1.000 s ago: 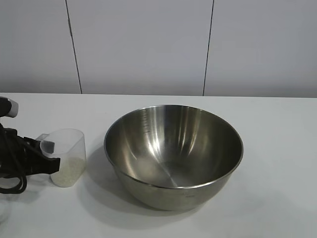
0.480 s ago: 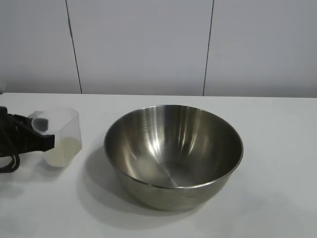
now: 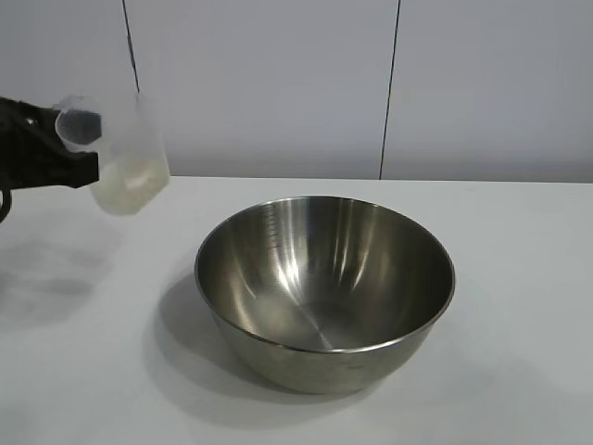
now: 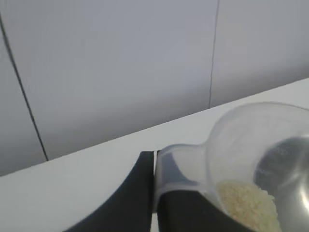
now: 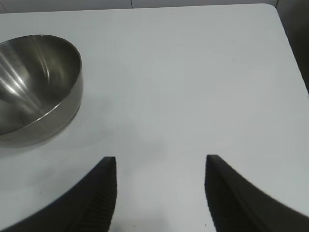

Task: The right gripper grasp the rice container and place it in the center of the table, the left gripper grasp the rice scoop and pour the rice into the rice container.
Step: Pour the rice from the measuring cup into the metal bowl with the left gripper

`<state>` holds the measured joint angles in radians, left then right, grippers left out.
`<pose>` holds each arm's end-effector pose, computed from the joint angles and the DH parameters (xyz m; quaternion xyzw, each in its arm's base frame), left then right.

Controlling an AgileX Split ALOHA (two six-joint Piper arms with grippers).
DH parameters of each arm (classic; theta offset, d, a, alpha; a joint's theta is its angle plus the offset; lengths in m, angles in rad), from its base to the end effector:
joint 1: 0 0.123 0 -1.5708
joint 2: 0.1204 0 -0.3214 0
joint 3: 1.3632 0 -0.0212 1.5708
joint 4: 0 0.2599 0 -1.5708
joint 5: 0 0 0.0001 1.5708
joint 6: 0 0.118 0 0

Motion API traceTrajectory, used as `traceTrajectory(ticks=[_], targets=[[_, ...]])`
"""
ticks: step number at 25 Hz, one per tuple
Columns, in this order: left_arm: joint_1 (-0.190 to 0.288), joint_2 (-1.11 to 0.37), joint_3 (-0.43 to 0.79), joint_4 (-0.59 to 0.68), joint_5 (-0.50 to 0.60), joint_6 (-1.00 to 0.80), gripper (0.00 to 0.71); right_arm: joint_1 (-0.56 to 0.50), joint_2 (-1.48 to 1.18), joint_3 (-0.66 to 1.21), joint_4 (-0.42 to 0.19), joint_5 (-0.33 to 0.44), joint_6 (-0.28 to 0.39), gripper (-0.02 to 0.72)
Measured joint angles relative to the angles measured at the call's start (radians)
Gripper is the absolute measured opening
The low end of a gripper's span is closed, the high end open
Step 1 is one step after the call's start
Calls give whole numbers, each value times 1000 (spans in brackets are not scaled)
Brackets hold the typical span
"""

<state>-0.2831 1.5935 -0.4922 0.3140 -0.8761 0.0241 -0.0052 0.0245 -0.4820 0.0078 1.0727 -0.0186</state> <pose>0.2939 -0.1147 0.2130 0.2665 0.7125 -0.1084 0.6400 -0.0048 0.0008 0.2627 -0.0059 0.8671 -0.0020 0.4981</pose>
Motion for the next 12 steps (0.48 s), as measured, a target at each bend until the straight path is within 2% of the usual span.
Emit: traceTrajectory(ticks=[2, 4, 7, 10, 12], targets=[[-27, -31, -52, 44, 112, 14, 3, 0, 0, 0, 0, 0, 0, 380], [-77, -50, -109, 60, 197, 48, 3, 0, 0, 0, 0, 0, 0, 380], [-189, -57, -176, 56, 286, 154, 3, 0, 0, 0, 0, 0, 0, 380], [-289, -57, -202, -46, 334, 339, 3, 0, 0, 0, 0, 0, 0, 380], [-336, -57, -206, -192, 338, 518, 2, 0, 0, 0, 0, 0, 0, 380]])
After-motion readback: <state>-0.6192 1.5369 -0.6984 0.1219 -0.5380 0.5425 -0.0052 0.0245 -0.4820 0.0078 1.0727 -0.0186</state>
